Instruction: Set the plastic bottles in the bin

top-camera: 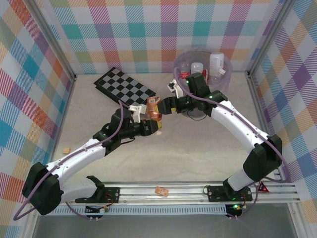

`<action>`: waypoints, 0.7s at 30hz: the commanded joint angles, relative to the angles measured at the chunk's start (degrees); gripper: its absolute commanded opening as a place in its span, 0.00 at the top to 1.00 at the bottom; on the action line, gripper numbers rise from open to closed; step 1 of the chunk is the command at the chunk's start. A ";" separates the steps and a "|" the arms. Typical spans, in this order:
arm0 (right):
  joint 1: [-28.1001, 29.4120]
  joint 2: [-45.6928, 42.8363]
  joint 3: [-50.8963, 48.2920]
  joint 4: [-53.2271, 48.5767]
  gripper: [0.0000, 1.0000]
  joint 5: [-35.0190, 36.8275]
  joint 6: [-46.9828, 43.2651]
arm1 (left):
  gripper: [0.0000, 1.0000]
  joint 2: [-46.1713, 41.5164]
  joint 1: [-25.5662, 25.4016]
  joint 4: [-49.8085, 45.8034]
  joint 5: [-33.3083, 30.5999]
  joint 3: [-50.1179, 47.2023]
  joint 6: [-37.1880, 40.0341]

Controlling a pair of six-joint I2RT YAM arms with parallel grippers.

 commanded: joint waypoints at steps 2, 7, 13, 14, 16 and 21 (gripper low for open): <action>0.70 2.36 0.68 6.18 0.14 -2.91 2.14 | 0.98 -1.33 -1.65 4.84 2.13 1.20 -0.94; 0.84 4.08 0.64 6.80 0.35 -3.36 2.76 | 0.98 -1.57 -1.84 2.43 0.01 1.78 -0.94; 0.88 3.56 0.64 6.06 0.43 -2.27 2.43 | 0.92 -1.11 -1.89 2.49 -1.15 1.42 -1.21; 0.88 3.54 0.94 5.77 0.43 -1.94 2.21 | 0.90 -1.11 -1.86 2.27 -1.39 1.41 -1.20; 0.88 3.47 1.92 4.62 0.44 -1.20 1.57 | 0.76 -1.29 -1.90 2.05 -1.87 1.42 -1.04; 0.76 3.78 7.36 -2.54 0.45 3.46 -2.41 | 0.12 -3.31 -1.89 -2.13 -5.76 1.52 -0.38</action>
